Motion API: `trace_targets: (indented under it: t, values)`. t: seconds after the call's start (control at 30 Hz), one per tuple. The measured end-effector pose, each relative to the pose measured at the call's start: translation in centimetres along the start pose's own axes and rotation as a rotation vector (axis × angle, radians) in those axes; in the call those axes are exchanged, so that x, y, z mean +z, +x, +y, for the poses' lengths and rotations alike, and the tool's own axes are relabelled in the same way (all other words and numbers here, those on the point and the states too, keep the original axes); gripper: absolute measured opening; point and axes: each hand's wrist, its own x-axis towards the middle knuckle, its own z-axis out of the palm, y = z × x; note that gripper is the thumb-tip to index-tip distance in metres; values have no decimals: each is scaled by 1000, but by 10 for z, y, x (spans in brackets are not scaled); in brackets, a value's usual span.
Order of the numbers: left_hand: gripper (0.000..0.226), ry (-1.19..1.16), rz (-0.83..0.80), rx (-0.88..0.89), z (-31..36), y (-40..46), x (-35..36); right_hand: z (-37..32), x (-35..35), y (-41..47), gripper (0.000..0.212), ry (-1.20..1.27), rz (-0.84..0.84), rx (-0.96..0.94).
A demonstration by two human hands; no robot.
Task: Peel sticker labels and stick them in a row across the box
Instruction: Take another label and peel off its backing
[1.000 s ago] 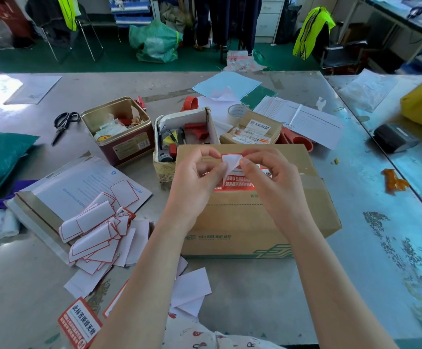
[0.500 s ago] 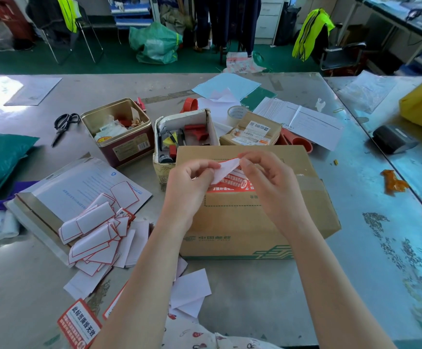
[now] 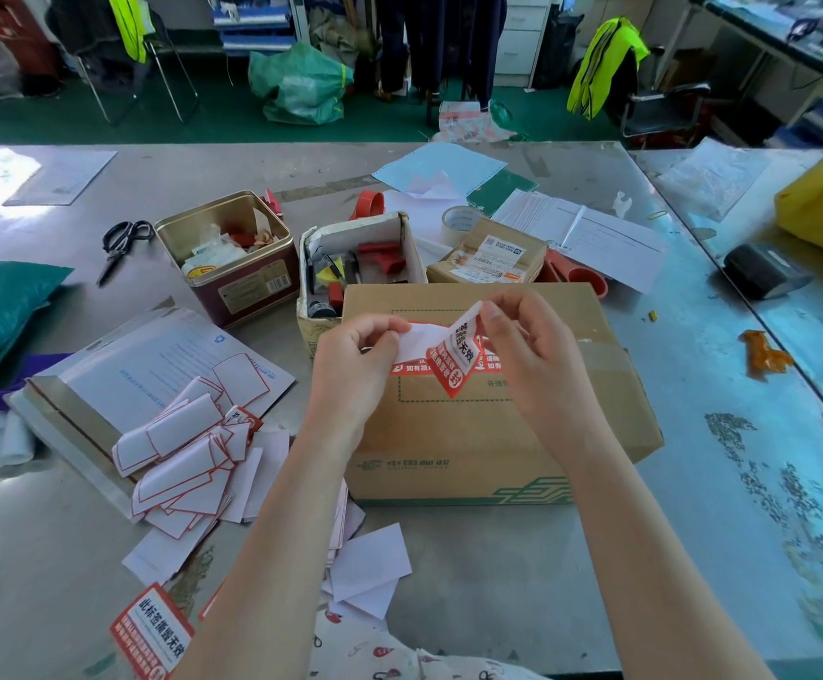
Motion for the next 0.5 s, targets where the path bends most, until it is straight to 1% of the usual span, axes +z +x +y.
trace_targets:
  t: [0.33,0.5]
  values:
    - [21,33,70,-8,-8,8,-12,-2,6,3,17,-15,42,54]
    - [21,38,119,0,-15,16,-25,-4,13,5,18,2,50,40]
